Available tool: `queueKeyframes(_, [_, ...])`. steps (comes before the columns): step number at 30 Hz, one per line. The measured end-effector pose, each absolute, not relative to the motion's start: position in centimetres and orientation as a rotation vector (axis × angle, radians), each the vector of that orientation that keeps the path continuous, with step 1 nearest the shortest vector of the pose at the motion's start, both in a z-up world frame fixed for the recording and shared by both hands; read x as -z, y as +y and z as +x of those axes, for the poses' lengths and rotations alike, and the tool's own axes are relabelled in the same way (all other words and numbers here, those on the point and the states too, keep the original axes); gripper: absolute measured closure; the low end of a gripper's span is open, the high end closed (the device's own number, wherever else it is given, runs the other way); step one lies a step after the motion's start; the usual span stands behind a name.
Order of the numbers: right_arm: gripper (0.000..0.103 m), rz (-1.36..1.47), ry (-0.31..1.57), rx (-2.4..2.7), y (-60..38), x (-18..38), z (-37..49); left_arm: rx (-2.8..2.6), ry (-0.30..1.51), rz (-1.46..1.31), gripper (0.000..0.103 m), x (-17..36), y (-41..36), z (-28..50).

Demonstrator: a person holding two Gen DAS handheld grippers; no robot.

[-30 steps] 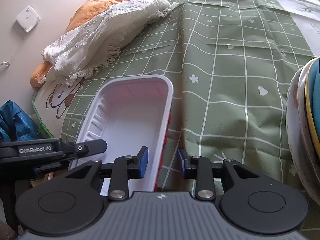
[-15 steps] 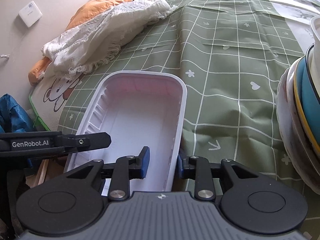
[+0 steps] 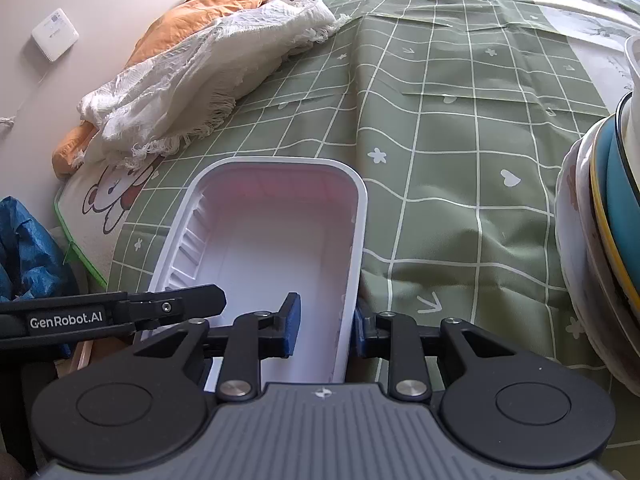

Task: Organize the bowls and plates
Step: 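Lift the pink-and-red tray with both grippers and carry it toward the stack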

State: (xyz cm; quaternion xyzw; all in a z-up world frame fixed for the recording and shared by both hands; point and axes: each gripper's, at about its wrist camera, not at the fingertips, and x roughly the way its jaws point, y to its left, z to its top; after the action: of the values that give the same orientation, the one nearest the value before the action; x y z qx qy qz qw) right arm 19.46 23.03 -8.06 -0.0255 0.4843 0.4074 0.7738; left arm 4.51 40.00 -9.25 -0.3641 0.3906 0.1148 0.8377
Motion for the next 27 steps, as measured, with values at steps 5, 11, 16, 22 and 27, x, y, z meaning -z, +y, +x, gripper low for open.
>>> queueKeyframes(5, [0.080, -0.047, 1.022, -0.898, 22.4, 6.9, 19.2, -0.259, 0.811, -0.741, 0.081, 8.2, 39.4, 4.4])
queueKeyframes(11, [0.080, 0.012, 0.938, -0.939, 20.5, 2.5, 19.4, -0.271, 0.699, -0.732, 0.081, 3.8, 38.3, 3.9])
queueKeyframes(16, [0.080, 0.093, 0.853, -0.956, 16.3, -3.3, 21.6, -0.237, 0.601, -0.680, 0.079, -2.3, 35.2, 5.5])
queueKeyframes(22, [0.080, 0.120, 0.712, -0.887, 7.9, -9.2, 24.5, -0.084, 0.527, -0.622, 0.076, -7.9, 29.0, 10.3])
queueKeyframes(27, [0.080, 0.136, 0.694, -0.790, 2.1, -9.3, 26.4, 0.022, 0.611, -0.557, 0.079, -7.9, 23.7, 14.9])
